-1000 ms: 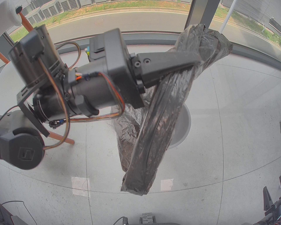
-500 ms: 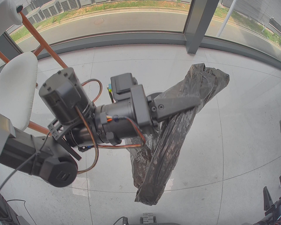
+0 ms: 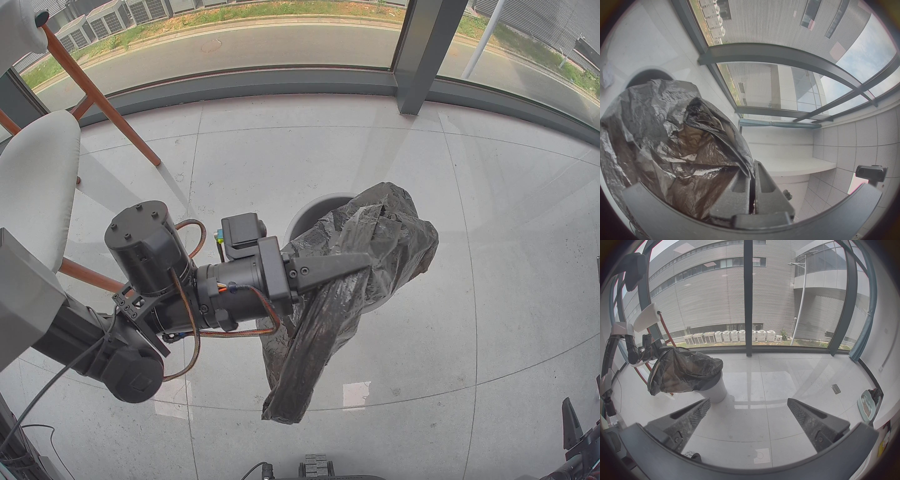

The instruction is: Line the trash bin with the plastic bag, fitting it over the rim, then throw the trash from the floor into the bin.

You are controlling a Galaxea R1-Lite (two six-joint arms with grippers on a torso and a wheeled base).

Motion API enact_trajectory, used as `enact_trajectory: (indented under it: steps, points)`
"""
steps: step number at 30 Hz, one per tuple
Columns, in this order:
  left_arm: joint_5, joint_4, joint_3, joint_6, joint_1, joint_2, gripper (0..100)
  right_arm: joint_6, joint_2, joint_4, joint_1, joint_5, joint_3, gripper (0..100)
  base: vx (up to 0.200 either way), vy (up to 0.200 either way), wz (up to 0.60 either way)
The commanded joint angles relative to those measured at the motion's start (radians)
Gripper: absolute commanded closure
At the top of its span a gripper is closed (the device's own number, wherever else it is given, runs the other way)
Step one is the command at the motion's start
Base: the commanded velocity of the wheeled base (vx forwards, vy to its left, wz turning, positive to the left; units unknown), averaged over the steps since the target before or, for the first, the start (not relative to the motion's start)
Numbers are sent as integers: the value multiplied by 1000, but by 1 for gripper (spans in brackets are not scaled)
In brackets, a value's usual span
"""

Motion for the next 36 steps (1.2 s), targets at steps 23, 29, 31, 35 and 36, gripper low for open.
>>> enact_trajectory:
  steps: [23,29,31,35,36]
  points:
    - [108,-4,-26,16,74,52,100,0,1,1,0,0,18,0,0,0,0]
    - [102,-4,-32,18,74,55,100,0,1,1,0,0,18,0,33,0,0]
    - [101,-4,-32,18,74,55,100,0,1,1,0,0,18,0,200,0,0]
    - [99,-3,-31,18,74,55,100,0,1,1,0,0,18,0,200,0,0]
    - [98,-3,-29,18,74,55,100,0,1,1,0,0,18,0,200,0,0]
